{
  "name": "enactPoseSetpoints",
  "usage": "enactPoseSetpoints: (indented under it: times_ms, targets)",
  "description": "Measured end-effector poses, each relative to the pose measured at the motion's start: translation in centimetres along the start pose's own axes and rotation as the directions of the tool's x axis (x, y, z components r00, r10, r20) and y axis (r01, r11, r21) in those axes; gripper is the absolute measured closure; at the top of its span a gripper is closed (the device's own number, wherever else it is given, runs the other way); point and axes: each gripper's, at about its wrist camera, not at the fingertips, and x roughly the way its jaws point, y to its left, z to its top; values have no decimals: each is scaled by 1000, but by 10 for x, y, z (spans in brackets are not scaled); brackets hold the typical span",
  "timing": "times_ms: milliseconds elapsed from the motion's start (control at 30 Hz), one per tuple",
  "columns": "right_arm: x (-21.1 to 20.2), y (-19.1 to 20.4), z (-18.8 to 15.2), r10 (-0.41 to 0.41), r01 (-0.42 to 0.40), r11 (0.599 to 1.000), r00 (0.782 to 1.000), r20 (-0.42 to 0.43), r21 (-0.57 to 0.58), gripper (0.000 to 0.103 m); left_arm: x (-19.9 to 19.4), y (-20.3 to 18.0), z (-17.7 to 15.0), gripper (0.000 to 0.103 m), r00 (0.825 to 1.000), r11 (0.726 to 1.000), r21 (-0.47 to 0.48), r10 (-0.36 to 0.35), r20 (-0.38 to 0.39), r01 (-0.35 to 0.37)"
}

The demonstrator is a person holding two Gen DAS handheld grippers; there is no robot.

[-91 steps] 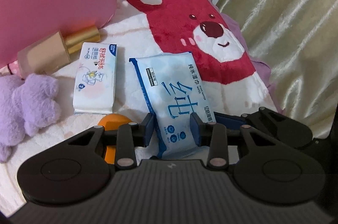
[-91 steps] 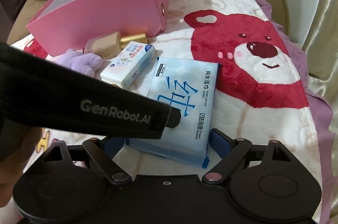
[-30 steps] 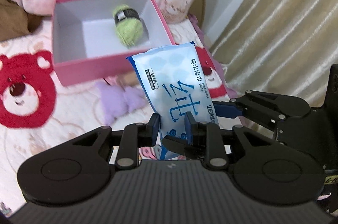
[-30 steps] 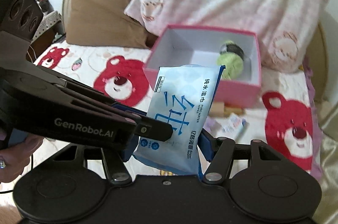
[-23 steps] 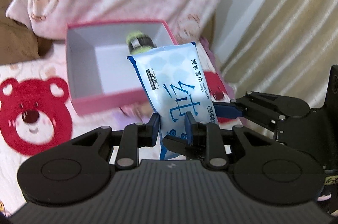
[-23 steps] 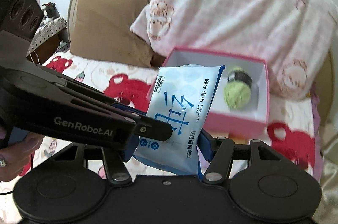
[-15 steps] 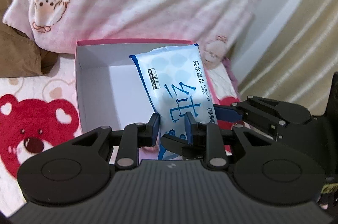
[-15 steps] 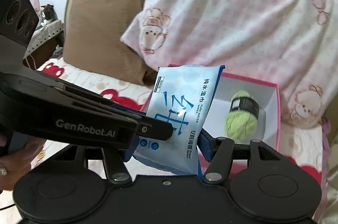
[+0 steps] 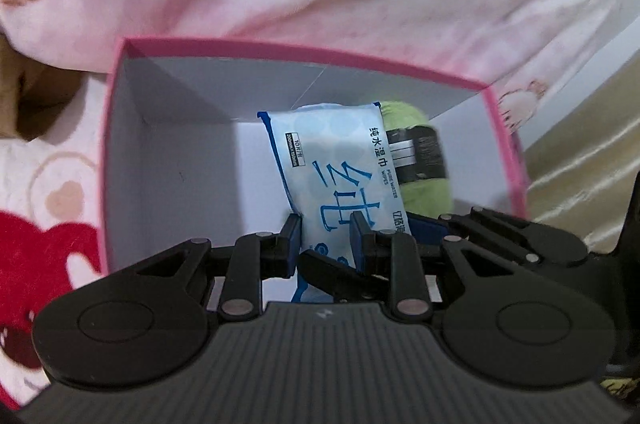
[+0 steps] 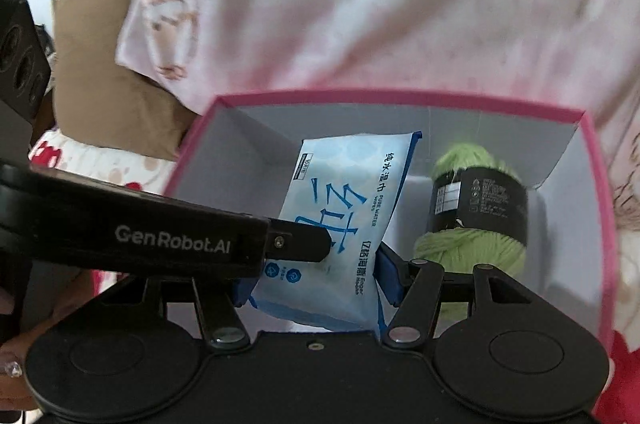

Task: Organize objects
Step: 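Carry the wet-wipe pack into the pink box and open the left gripper, then withdraw the left gripper from the pink box toward the purple plush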

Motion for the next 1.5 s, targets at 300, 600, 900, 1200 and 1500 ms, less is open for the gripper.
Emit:
enactPoseSetpoints:
  times_ms: [300,600,900,1200,1500]
  targets:
    - [34,-12,0,-80,76,996,993,-89,-40,39,48,-3,8,79,994,998,3,71,-81,-71]
    - [-30,9,-26,-105,99,986,994,-35,-132,25,17,-32,-13,61,984,967,191,178,-28,-170]
    - [-110,32,-26,-92,97,974,995,34,-206,25,-83,-56,-25,55,990,944,299,139,17,-138]
    - [-192,59,-42,-62,73,975,996,58,-208,25,-173,-77,-52,50,989,911,391,148,-13,-131]
    - [-240,85,-83,-27,46,968,997,77,-246,20,-188,-78,-103,46,985,889,449,145,-97,-87]
